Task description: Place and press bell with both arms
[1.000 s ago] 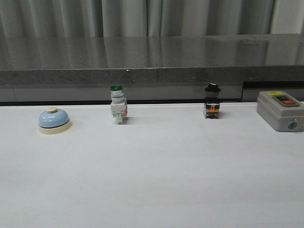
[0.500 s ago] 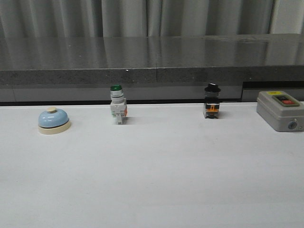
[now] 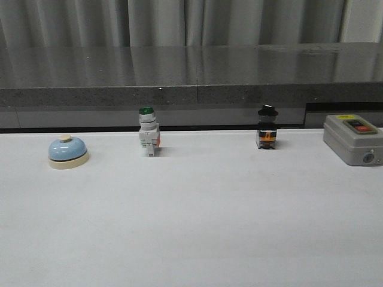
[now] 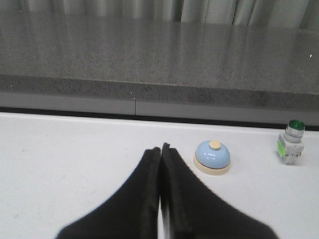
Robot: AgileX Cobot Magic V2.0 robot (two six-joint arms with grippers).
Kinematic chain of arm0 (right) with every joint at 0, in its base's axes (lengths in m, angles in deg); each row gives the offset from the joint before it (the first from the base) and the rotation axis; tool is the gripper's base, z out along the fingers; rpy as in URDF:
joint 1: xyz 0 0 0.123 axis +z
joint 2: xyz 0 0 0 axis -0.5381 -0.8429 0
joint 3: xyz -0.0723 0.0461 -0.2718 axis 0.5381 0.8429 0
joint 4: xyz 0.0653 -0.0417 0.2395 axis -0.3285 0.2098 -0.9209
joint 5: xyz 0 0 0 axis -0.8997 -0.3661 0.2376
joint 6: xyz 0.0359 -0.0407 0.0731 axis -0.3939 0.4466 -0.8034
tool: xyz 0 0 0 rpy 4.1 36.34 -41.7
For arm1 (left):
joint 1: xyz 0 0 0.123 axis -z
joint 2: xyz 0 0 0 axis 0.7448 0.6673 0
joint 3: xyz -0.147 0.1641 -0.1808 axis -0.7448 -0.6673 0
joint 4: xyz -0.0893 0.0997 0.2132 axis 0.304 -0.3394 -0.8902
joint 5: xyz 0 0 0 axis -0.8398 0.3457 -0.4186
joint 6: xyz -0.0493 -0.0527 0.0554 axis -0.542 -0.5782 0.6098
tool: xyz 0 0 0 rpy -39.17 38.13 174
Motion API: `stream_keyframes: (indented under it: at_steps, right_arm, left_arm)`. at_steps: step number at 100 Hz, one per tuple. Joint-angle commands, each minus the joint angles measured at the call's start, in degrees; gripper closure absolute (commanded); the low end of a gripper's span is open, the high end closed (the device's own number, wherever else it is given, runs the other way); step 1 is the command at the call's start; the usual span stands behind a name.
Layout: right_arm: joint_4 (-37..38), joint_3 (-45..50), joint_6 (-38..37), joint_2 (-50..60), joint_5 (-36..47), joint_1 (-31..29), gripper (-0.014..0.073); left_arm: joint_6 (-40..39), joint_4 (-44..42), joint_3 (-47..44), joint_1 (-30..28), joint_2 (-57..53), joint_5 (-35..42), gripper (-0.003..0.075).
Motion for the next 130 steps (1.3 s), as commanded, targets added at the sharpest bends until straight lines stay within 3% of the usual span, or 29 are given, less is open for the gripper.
stream_keyframes:
  at_steps: [1,15,36,50,60,77,84,130]
  right_arm:
    - [-0.27,-0.82,0.34,0.97,4.48,-0.32,0.0654]
    - [-0.27,-0.82,0.34,0.97,4.48,-0.32,0.0654]
    - [-0.27,-0.82,0.34,0.97,4.48,-0.32,0.0654]
    - [-0.27,-0.82,0.34,0.97,4.48,-0.32,0.0654]
    - [-0.27,-0.82,0.34,0.97,4.48,-0.32,0.0654]
    - [-0.27,-0.82,0.34,0.97,4.48,-0.32,0.0654]
    - [-0.27,-0.82,0.34,0.97,4.48,-0.32,0.0654]
    - [-0.27,-0.82,0.34,0.97,4.48,-0.32,0.0654]
  left_arm:
    - [0.1,0.16,6.14,-0.04,6.65,-0.84,0.0741]
    - [5.57,0.16,13.2,-0.04,16.03,-5.44,0.0741]
    - [5.71,0.37,24.44,-0.04,29.47,-13.27,0.074]
    - [5.71,3.34,30.29,-0.04,37.58,-13.29,0.0708]
    - [5.98,3.8,33.8,0.83,42.5,-12.89,0.0585]
    - [6.12,4.06,40.42,3.9,51.49,-12.73,0.0177]
    - [6.12,5.88,43.28,5.03,55.64,-12.07,0.0092]
    - [6.12,6.1,65.67,8.23,80.74,-26.93,0.0123]
